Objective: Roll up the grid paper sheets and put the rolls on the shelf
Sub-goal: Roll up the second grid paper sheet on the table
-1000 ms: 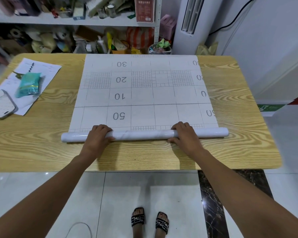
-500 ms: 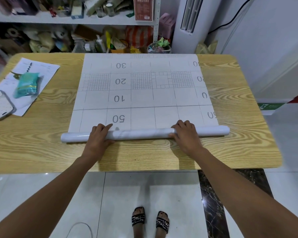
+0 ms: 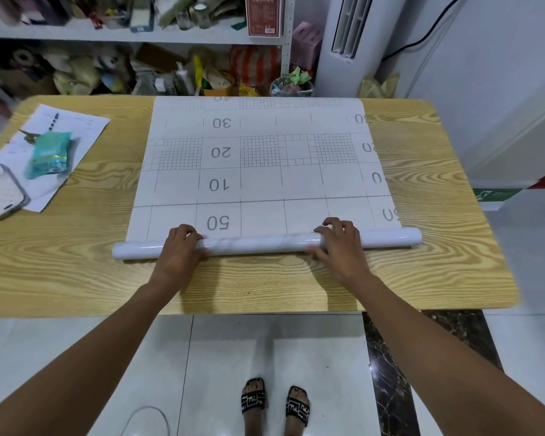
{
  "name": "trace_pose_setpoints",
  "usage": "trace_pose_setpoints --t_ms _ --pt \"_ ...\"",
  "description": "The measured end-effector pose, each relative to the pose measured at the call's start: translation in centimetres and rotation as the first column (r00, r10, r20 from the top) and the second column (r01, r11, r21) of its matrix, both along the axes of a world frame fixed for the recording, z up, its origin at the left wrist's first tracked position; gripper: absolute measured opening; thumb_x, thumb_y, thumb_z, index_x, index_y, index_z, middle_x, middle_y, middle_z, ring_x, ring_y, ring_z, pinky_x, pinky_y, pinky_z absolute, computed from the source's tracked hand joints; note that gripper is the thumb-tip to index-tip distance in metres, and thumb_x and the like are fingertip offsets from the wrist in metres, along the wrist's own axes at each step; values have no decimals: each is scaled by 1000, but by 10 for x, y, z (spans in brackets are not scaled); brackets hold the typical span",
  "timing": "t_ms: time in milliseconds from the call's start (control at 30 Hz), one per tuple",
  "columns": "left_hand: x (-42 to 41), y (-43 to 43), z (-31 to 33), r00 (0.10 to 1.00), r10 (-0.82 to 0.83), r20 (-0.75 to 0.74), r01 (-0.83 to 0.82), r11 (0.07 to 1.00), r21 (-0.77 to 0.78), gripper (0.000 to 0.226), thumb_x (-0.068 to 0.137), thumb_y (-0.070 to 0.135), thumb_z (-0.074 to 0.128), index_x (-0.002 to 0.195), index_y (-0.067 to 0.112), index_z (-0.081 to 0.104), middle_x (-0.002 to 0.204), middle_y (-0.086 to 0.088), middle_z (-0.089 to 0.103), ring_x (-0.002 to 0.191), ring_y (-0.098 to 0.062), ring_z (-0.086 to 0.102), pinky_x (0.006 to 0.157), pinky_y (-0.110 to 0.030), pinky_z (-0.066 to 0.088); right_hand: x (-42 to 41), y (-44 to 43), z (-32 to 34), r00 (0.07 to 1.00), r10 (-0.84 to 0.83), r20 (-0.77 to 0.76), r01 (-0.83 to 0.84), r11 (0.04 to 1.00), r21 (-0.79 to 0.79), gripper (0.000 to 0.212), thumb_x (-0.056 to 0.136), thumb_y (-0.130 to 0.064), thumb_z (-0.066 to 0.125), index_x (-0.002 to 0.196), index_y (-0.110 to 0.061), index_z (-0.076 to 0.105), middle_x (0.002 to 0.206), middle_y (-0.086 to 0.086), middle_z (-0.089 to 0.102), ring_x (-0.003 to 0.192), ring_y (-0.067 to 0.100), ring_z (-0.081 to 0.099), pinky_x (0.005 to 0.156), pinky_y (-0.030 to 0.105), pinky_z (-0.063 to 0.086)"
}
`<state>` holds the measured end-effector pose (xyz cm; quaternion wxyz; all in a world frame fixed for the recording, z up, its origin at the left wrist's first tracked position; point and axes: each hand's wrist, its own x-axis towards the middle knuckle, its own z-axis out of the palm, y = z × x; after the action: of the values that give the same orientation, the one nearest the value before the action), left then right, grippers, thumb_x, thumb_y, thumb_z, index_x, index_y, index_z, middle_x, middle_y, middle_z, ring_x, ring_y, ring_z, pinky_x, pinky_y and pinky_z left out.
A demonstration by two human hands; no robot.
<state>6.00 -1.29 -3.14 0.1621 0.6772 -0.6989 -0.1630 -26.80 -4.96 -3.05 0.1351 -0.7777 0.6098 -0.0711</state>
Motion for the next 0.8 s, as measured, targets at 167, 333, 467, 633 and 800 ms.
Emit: trace_pose_setpoints --t_ms 167,333,467,633,800 --pt "2 0 -2 994 -19 104 22 999 -26 15 80 1 62 95 -2 63 92 -19 47 84 -29 38 74 -37 37 0 0 2 1000 21 -5 -21 1000 15 62 76 -48 69 128 -18 50 125 3 44 112 25 37 97 34 28" --pt "3 -1 0 994 -51 99 52 999 -12 26 83 2 59 110 0 59 91 -18 49 84 -30 40 74 -40 39 0 3 -3 1000 7 7 -7 998 -59 54 70 -25 78 116 -11 52 115 9 49 99 29 47 86 35 37" --pt "5 -3 -1 996 -47 79 48 999 -14 28 84 2 57 112 2 54 95 -18 52 89 -31 42 77 -42 40 -2 2 -4 999 19 35 -17 998 -58 43 73 -26 76 106 -9 54 108 8 50 93 26 47 82 33 37" --pt "8 -3 -7 1000 7 -18 -8 1000 -21 23 84 12 62 103 3 54 94 -14 53 83 -21 37 72 -34 32 -5 1 -4 998 53 27 -52 998 -47 38 81 -30 68 110 -9 55 111 7 50 93 25 46 84 33 35" --pt "10 -2 -6 997 16 -77 -9 995 96 51 68 22 79 110 9 54 97 -2 44 91 -18 33 77 -31 30 -6 -1 -3 997 69 -46 -71 996 -50 35 87 -33 61 112 -9 57 113 6 52 98 26 45 86 35 37"
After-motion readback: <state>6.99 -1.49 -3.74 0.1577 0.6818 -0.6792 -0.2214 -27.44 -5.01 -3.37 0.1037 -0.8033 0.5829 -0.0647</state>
